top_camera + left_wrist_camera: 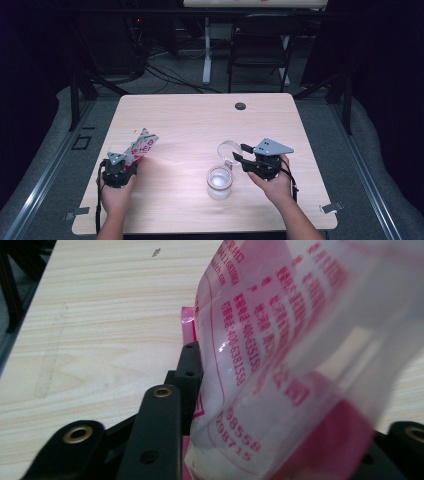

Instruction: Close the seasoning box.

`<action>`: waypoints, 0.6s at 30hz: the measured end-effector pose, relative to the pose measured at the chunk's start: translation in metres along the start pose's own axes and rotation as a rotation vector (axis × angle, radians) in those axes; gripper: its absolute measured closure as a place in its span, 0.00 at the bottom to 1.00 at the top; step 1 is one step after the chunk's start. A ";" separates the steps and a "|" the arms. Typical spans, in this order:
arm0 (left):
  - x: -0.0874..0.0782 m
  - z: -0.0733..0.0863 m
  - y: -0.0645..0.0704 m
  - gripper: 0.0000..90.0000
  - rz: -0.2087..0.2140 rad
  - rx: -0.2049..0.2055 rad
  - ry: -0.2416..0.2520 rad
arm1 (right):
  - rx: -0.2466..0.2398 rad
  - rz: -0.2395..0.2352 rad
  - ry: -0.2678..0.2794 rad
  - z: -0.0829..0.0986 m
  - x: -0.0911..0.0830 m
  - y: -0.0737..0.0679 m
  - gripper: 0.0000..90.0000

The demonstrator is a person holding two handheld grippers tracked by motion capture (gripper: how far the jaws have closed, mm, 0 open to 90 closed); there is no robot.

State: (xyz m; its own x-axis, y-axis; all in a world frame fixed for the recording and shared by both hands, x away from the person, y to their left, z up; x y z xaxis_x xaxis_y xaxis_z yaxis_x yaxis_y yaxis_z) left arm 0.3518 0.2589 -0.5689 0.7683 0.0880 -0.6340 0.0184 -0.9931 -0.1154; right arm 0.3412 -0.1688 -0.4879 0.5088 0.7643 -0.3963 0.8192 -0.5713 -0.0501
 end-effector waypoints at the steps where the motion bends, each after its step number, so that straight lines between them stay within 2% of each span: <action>1: -0.001 0.000 0.000 0.69 0.005 -0.004 -0.002 | -0.001 -0.002 -0.001 0.000 0.000 0.000 0.65; 4: -0.007 -0.001 0.000 0.61 0.009 -0.008 0.013 | -0.003 -0.005 -0.001 0.000 0.000 0.000 0.68; 5: -0.009 -0.001 0.001 0.58 0.012 -0.024 0.041 | -0.003 -0.006 -0.002 0.000 0.000 0.000 0.69; 9: -0.017 -0.003 0.002 0.52 0.026 -0.033 0.076 | -0.007 -0.008 -0.009 0.000 0.001 -0.001 0.75; 11: -0.023 -0.004 0.004 0.52 0.041 -0.027 0.095 | -0.009 -0.010 -0.013 0.000 0.001 -0.002 0.77; 14: -0.031 -0.007 0.009 0.52 0.041 -0.004 0.123 | -0.016 -0.009 -0.011 -0.001 0.001 -0.003 0.79; 18: -0.041 -0.011 0.016 0.44 0.074 0.022 0.149 | -0.023 -0.009 -0.011 -0.001 0.001 -0.005 0.79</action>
Point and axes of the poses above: each handheld gripper's, and its own axes: x roughly forward along the jaws, z roughly out of its underside, y roughly to its right, the point moved 2 cm from there along x, roughly forward along the jaws, and after that the axes turned 13 degrees about -z, right-handed, at the moved point
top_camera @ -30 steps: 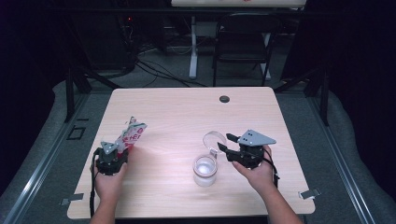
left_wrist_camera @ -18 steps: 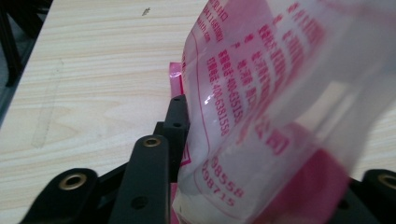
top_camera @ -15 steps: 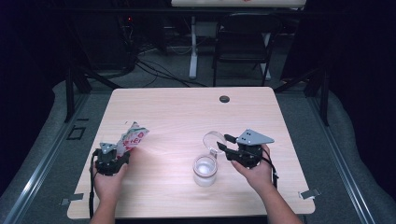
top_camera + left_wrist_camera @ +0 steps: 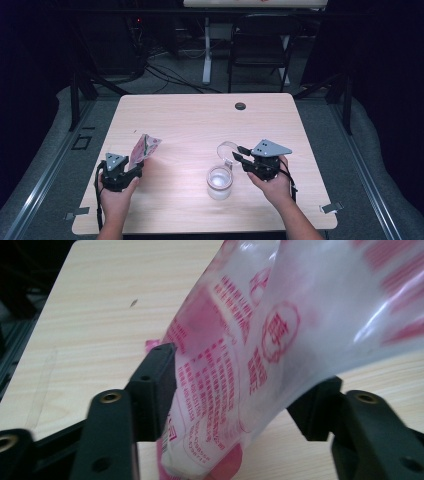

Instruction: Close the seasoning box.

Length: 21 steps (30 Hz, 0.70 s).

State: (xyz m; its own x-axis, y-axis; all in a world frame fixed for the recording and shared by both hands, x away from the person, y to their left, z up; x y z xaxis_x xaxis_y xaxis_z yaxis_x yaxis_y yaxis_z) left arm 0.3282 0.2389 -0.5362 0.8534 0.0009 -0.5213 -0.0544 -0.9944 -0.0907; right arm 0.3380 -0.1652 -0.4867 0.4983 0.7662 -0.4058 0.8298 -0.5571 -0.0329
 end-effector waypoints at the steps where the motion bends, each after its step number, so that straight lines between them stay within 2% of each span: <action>1: 0.000 0.000 0.002 0.41 0.012 0.007 -0.003 | -0.003 -0.004 0.001 0.000 0.000 -0.001 0.79; 7: -0.002 0.000 0.019 0.37 0.059 0.066 -0.002 | -0.043 -0.002 -0.003 -0.003 0.000 -0.008 0.78; 11: -0.006 0.000 0.028 0.38 0.083 0.076 0.012 | -0.088 0.003 -0.016 -0.004 0.000 -0.017 0.78; 15: -0.009 0.000 0.036 0.38 0.101 0.093 0.027 | -0.101 0.003 -0.019 -0.004 0.000 -0.020 0.77; 19: -0.010 0.002 0.047 0.37 0.136 0.121 0.017 | -0.119 0.001 -0.022 -0.004 0.001 -0.025 0.76; 21: -0.012 0.002 0.054 0.37 0.148 0.148 0.021 | -0.139 0.001 -0.030 -0.004 0.001 -0.028 0.75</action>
Point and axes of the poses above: each handheld gripper's, and its own axes: x roughly forward along the jaws, z roughly out of its underside, y roughly to its right, the point moved 2 cm from there along x, roughly forward along the jaws, and after that the axes turned 13 degrees about -z, right-handed, at the moved point
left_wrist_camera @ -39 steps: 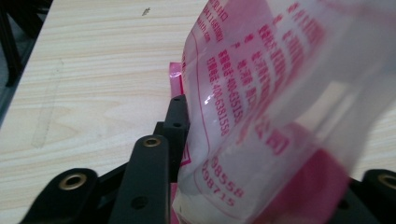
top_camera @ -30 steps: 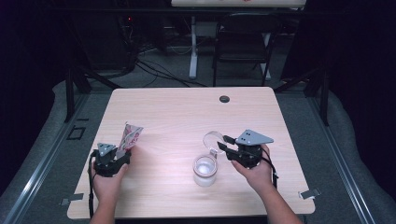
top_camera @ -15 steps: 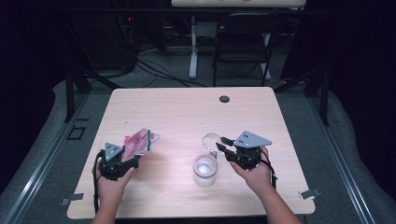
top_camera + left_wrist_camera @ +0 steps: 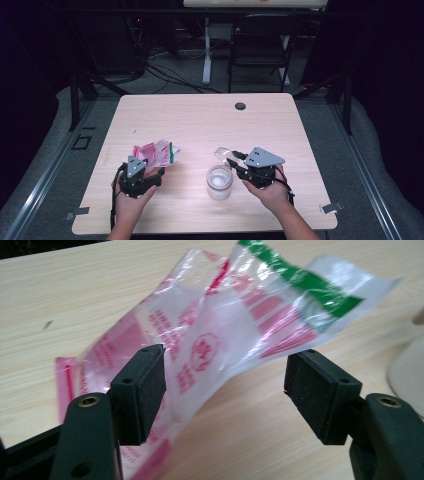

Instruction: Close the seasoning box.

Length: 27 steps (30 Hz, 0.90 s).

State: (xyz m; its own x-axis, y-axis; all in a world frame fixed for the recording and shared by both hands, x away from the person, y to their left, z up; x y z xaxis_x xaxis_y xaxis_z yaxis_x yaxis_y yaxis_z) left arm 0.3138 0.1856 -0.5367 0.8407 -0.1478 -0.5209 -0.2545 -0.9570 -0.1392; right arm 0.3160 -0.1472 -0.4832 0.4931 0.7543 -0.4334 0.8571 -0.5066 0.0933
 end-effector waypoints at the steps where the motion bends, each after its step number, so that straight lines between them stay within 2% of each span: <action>1: -0.001 -0.001 0.004 0.36 0.007 0.012 0.005 | -0.007 -0.001 -0.004 0.000 0.000 -0.002 0.75; 4: -0.003 -0.003 0.015 0.35 0.024 0.064 0.029 | -0.041 -0.007 -0.018 0.000 0.002 -0.008 0.73; 12: -0.001 -0.002 0.032 0.35 0.064 0.110 0.015 | -0.106 -0.009 -0.055 0.001 0.005 -0.021 0.68; 16: 0.001 -0.001 0.038 0.35 0.078 0.119 0.000 | -0.131 -0.003 -0.069 0.002 0.006 -0.027 0.65; 18: 0.001 -0.001 0.041 0.35 0.093 0.110 -0.002 | -0.135 -0.006 -0.067 0.002 0.007 -0.029 0.63; 23: -0.001 -0.003 0.046 0.35 0.107 0.113 -0.003 | -0.144 -0.047 -0.065 0.002 0.008 -0.037 0.57; 27: -0.005 -0.005 0.046 0.35 0.116 0.110 -0.001 | -0.125 -0.095 -0.046 -0.001 0.008 -0.042 0.54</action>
Point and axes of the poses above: each handheld gripper's, and its own axes: x roughly forward along the jaws, z roughly out of its underside, y roughly to its right, the point moved 2 cm from there along x, roughly forward along the jaws, and after that the axes turned 13 degrees about -z, right-handed, at the moved point
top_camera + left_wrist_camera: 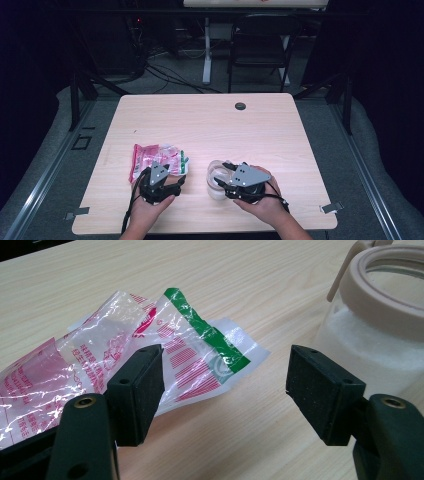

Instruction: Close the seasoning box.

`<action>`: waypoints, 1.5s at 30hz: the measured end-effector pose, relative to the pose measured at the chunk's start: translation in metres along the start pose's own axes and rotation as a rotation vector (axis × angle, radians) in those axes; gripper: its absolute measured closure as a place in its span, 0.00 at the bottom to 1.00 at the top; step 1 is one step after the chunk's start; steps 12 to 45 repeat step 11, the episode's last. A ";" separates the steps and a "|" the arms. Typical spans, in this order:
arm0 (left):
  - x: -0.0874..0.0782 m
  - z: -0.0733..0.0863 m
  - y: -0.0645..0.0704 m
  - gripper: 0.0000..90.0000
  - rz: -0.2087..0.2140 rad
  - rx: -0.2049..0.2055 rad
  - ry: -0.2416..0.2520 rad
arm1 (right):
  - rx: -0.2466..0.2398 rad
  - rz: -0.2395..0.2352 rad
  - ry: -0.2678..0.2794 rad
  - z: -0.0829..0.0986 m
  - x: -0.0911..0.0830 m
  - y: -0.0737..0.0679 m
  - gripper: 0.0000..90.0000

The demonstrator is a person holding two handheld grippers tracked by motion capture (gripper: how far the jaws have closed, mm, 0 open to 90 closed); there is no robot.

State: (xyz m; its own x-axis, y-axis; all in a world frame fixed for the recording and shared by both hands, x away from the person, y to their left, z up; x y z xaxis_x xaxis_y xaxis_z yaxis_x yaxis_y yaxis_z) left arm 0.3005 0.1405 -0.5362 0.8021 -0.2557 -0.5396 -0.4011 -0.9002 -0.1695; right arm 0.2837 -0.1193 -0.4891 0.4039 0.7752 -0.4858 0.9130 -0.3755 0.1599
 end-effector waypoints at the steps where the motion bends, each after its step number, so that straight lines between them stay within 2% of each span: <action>1: -0.001 -0.001 0.000 0.35 0.005 -0.007 0.003 | -0.002 -0.006 0.006 -0.001 0.000 -0.001 0.54; 5: -0.007 -0.002 0.002 0.35 0.012 -0.011 0.003 | 0.017 -0.023 0.035 -0.006 -0.004 -0.003 0.53; 10: -0.010 -0.004 0.002 0.36 0.010 -0.016 0.011 | 0.024 -0.007 0.049 -0.007 -0.008 -0.001 0.53; 45: -0.011 -0.005 0.001 0.36 0.012 -0.021 0.011 | 0.025 -0.002 0.049 -0.008 -0.009 0.000 0.53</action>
Point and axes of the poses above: each handheld gripper's, and its own axes: x roughly forward along the jaws, z roughly out of its underside, y roughly to its right, the point moved 2 cm from there along x, roughly forward along the jaws, and after that the axes turned 13 degrees about -z, right-handed, at the moved point
